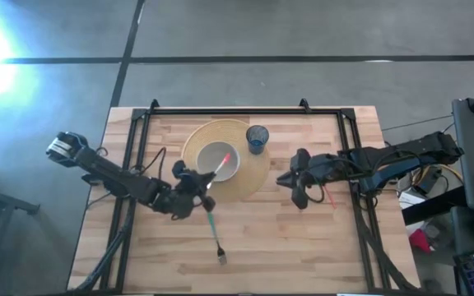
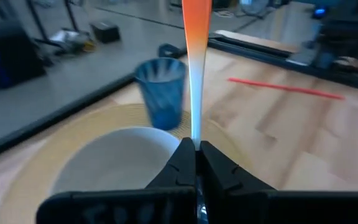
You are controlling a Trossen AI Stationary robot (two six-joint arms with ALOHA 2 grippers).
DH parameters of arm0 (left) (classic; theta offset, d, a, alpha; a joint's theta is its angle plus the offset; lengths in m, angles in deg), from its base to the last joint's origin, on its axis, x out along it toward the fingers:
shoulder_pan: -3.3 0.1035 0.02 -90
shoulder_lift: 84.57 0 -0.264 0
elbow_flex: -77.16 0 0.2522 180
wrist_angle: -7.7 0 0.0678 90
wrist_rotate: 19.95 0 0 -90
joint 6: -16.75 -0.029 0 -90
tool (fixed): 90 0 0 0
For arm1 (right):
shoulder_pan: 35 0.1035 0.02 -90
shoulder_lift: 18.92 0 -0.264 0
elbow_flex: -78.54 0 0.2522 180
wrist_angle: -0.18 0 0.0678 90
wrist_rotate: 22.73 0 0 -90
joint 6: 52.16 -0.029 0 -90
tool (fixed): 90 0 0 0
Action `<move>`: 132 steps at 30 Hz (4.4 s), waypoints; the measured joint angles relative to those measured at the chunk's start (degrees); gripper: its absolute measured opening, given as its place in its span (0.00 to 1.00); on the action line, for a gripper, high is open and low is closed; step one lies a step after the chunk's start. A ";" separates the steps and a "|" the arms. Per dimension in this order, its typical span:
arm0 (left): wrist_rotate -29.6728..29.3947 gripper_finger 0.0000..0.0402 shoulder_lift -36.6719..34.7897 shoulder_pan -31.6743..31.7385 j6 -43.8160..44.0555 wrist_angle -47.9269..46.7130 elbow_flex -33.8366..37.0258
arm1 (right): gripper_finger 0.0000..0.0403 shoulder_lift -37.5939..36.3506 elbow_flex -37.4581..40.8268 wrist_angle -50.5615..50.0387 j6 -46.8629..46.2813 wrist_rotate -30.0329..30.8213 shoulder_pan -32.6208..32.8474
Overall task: Pick & Place Utensil
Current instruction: Put the orange spoon into the gray bowl
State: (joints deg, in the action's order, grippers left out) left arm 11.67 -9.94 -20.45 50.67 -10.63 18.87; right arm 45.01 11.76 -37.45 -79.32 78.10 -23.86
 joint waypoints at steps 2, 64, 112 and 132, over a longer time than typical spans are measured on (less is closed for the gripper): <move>-1.94 0.00 0.00 0.61 -0.91 0.08 0.28 | 0.13 0.05 0.15 1.82 1.84 1.56 0.00; 16.94 0.00 0.00 29.06 -37.42 21.30 0.77 | 0.46 26.35 -10.39 39.32 19.00 -3.34 -24.15; 17.14 0.01 0.09 27.00 -35.80 21.94 0.77 | 0.02 31.64 -15.18 38.10 13.16 -2.83 -24.92; 20.07 0.29 -1.04 26.91 -35.53 18.22 0.59 | 0.02 31.43 -14.66 34.60 17.10 -5.51 -25.31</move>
State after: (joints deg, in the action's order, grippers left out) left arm 31.74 -10.98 6.46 15.14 7.59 19.46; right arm 76.44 -2.90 -2.85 -62.22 72.59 -49.17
